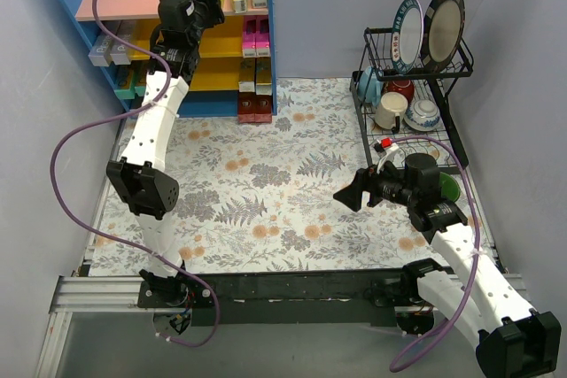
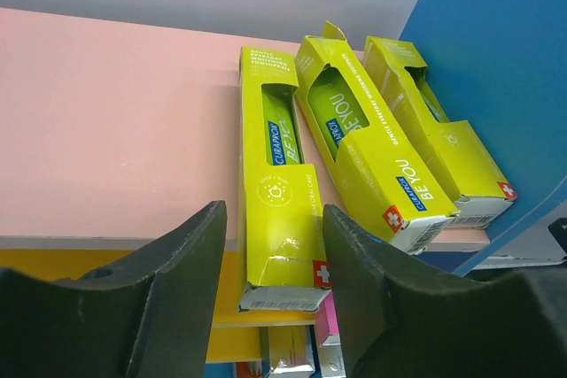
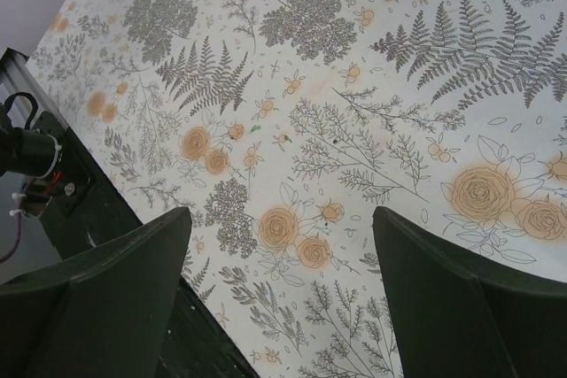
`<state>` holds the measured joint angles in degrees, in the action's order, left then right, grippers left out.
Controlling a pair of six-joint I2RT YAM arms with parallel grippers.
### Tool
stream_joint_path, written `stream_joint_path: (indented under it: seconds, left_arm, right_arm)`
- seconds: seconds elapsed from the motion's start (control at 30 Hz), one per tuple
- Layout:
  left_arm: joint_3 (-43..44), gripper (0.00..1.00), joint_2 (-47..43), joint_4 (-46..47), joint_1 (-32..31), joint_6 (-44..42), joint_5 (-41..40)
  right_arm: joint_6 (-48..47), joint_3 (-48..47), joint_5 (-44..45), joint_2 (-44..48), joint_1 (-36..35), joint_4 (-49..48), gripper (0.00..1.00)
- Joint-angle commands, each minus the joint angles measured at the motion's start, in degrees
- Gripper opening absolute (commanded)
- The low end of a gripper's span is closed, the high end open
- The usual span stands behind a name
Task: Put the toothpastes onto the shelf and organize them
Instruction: Place the toothpaste on the shelf.
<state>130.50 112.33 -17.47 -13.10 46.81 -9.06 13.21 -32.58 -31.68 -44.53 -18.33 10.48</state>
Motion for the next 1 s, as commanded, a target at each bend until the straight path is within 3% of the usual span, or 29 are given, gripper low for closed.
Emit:
stream_joint_path:
  seconds: [0.0, 0.73, 0.83, 0.97]
  left_arm:
    - [1.4, 0.47, 0.4, -0.1, 0.8, 0.8, 2.5]
    - [1.5, 0.42, 5.0, 6.3, 1.5, 9.0, 15.6]
    - [0.8, 0.45, 3.6, 7.3, 1.7, 9.4, 16.0]
    - [-0.5, 0.56, 1.4, 8.1, 3.1, 10.2, 14.6]
  right_arm:
    - [-0.7, -0.9, 0.3, 0.3, 0.1, -1.6, 0.91]
    - [-0.5, -0.9, 0.7, 0.8, 0.1, -0.9, 0.91]
    - [-0.5, -1.1, 0.8, 0.9, 0.1, -0.7, 0.91]
    - [-0.6, -1.8, 1.5, 1.1, 0.1, -0.2, 0.91]
